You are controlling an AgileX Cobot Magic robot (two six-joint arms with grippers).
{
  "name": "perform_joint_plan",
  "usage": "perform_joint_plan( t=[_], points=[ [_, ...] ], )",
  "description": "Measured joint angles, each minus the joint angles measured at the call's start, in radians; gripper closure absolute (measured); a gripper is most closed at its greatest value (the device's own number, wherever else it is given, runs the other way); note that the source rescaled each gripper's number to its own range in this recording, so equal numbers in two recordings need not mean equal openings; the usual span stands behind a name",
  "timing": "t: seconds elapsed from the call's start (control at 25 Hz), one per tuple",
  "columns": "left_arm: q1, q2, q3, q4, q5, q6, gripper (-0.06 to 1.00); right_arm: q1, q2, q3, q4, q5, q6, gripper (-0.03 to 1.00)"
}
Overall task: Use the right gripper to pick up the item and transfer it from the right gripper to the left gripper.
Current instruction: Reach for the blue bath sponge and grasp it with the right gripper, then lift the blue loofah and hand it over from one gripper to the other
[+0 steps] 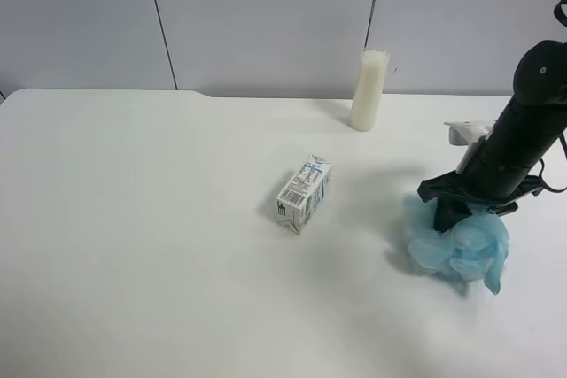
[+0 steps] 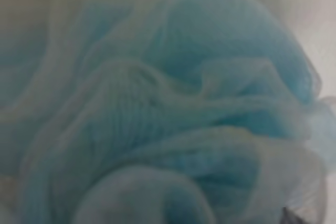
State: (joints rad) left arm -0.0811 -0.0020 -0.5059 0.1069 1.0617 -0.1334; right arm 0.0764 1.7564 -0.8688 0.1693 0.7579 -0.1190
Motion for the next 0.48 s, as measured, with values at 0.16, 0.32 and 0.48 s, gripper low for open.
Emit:
perform_joint_plan(
  t=[0.16, 0.32, 0.48],
  points=[
    [0.000, 0.000, 0.000, 0.000, 0.000, 0.000, -0.06, 0.000, -0.011, -0.019, 0.001, 0.038, -0.005, 0.61],
    [0.000, 0.000, 0.000, 0.000, 0.000, 0.000, -0.06, 0.000, -0.096, -0.094, 0.026, 0.146, -0.022, 0.65],
    [0.000, 0.013, 0.000, -0.008, 0.000, 0.018, -0.06, 0.029, -0.236, -0.186, 0.056, 0.226, -0.050, 0.69]
  ],
)
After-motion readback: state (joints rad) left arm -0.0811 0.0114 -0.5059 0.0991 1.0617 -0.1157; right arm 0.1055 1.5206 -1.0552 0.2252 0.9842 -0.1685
